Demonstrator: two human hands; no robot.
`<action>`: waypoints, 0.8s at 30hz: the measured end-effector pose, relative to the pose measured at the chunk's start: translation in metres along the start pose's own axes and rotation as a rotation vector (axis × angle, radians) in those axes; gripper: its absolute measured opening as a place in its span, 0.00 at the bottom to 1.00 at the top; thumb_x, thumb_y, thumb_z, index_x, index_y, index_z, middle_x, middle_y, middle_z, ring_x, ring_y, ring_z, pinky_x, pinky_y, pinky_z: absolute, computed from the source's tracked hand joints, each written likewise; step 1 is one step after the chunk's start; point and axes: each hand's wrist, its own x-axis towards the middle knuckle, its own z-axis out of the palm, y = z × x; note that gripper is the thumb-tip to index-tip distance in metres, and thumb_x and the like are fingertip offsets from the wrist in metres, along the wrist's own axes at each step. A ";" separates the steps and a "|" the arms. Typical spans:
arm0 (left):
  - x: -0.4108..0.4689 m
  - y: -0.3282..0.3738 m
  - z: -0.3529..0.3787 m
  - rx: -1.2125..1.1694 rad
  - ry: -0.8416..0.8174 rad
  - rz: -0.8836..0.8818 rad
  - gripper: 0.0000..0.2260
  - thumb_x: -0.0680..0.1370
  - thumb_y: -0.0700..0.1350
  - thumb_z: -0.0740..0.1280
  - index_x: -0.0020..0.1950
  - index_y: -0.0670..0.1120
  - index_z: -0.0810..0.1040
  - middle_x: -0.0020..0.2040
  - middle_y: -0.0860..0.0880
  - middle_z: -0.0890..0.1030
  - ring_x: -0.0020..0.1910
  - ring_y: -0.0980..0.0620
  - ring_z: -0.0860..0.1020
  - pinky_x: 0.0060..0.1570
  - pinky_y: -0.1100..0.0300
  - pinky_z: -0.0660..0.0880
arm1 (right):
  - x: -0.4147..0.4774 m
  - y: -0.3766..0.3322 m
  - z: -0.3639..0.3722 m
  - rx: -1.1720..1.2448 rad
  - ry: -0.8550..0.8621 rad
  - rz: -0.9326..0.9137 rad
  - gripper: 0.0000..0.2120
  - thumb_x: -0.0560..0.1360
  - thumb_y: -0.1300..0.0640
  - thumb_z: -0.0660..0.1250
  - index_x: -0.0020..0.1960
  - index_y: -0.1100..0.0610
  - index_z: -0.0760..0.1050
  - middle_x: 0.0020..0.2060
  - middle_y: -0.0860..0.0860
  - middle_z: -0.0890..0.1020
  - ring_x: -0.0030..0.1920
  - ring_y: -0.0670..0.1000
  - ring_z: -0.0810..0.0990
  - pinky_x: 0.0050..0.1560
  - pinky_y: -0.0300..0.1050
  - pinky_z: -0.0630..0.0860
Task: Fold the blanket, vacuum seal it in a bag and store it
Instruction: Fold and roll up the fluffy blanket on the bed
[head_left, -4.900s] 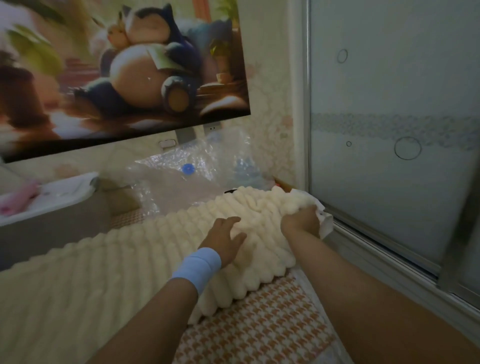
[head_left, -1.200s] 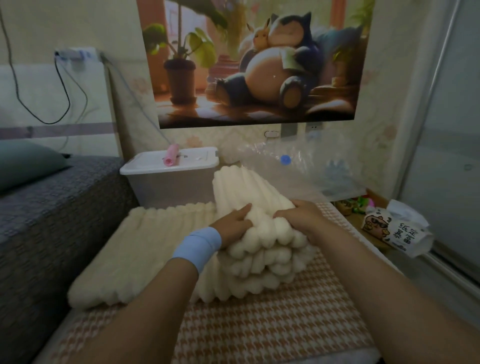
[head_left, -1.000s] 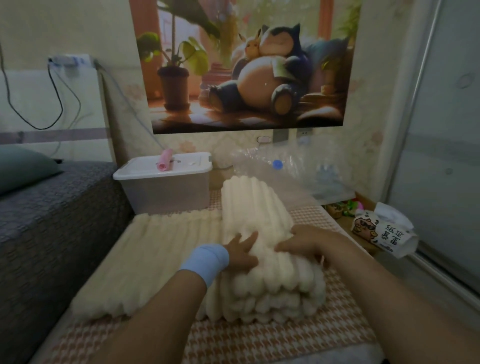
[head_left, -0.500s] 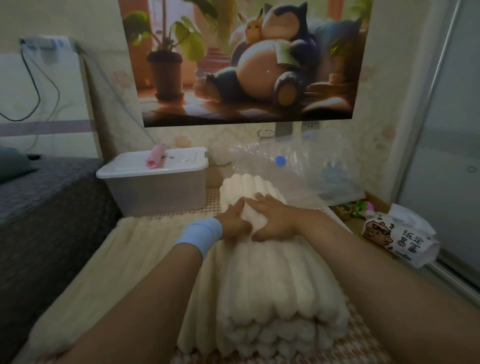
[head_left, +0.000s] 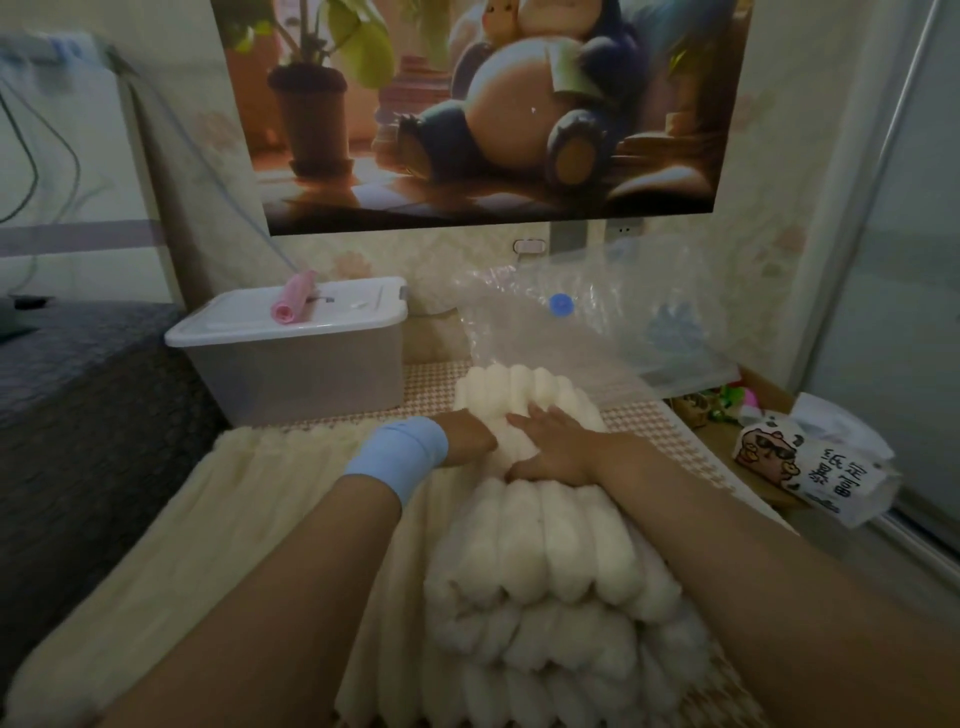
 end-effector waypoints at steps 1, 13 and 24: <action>-0.007 0.003 -0.003 -0.021 0.028 0.034 0.20 0.83 0.47 0.53 0.74 0.43 0.66 0.76 0.42 0.63 0.74 0.46 0.62 0.70 0.58 0.57 | -0.003 0.001 0.000 0.013 0.012 0.000 0.45 0.75 0.34 0.64 0.81 0.44 0.41 0.80 0.51 0.39 0.79 0.55 0.37 0.78 0.53 0.41; -0.073 -0.004 0.090 -0.118 0.039 0.032 0.29 0.83 0.56 0.50 0.77 0.54 0.36 0.78 0.48 0.35 0.77 0.49 0.39 0.75 0.48 0.44 | -0.088 -0.021 0.022 0.058 0.121 0.042 0.37 0.77 0.31 0.55 0.80 0.41 0.44 0.80 0.49 0.39 0.79 0.56 0.39 0.77 0.61 0.44; -0.117 0.014 0.064 -0.209 0.157 0.046 0.26 0.82 0.58 0.53 0.78 0.51 0.54 0.78 0.45 0.55 0.76 0.43 0.56 0.74 0.52 0.53 | -0.117 0.009 0.034 0.716 0.331 0.411 0.49 0.67 0.24 0.52 0.80 0.52 0.56 0.77 0.57 0.63 0.74 0.61 0.65 0.73 0.57 0.62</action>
